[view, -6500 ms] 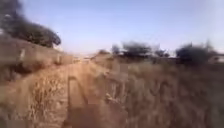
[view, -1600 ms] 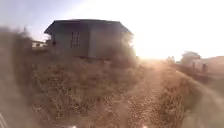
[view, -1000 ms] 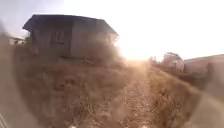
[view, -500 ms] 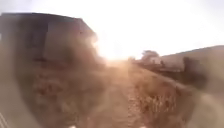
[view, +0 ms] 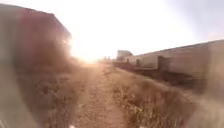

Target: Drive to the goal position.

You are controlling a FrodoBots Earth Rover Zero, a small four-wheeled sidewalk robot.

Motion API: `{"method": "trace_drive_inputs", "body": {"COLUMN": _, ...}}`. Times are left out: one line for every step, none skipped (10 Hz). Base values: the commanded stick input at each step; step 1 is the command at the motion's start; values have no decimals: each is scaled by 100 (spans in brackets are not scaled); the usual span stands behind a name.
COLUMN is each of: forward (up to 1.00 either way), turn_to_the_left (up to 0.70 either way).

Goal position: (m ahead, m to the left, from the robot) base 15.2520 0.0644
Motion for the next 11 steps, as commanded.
{"method": "trace_drive_inputs", "body": {"forward": 70, "turn_to_the_left": 0}}
{"method": "trace_drive_inputs", "body": {"forward": 70, "turn_to_the_left": 0}}
{"method": "trace_drive_inputs", "body": {"forward": 70, "turn_to_the_left": 0}}
{"method": "trace_drive_inputs", "body": {"forward": 70, "turn_to_the_left": 0}}
{"method": "trace_drive_inputs", "body": {"forward": 70, "turn_to_the_left": 21}}
{"method": "trace_drive_inputs", "body": {"forward": 70, "turn_to_the_left": 35}}
{"method": "trace_drive_inputs", "body": {"forward": 70, "turn_to_the_left": 35}}
{"method": "trace_drive_inputs", "body": {"forward": 70, "turn_to_the_left": 35}}
{"method": "trace_drive_inputs", "body": {"forward": 70, "turn_to_the_left": 35}}
{"method": "trace_drive_inputs", "body": {"forward": 70, "turn_to_the_left": 35}}
{"method": "trace_drive_inputs", "body": {"forward": 70, "turn_to_the_left": 35}}
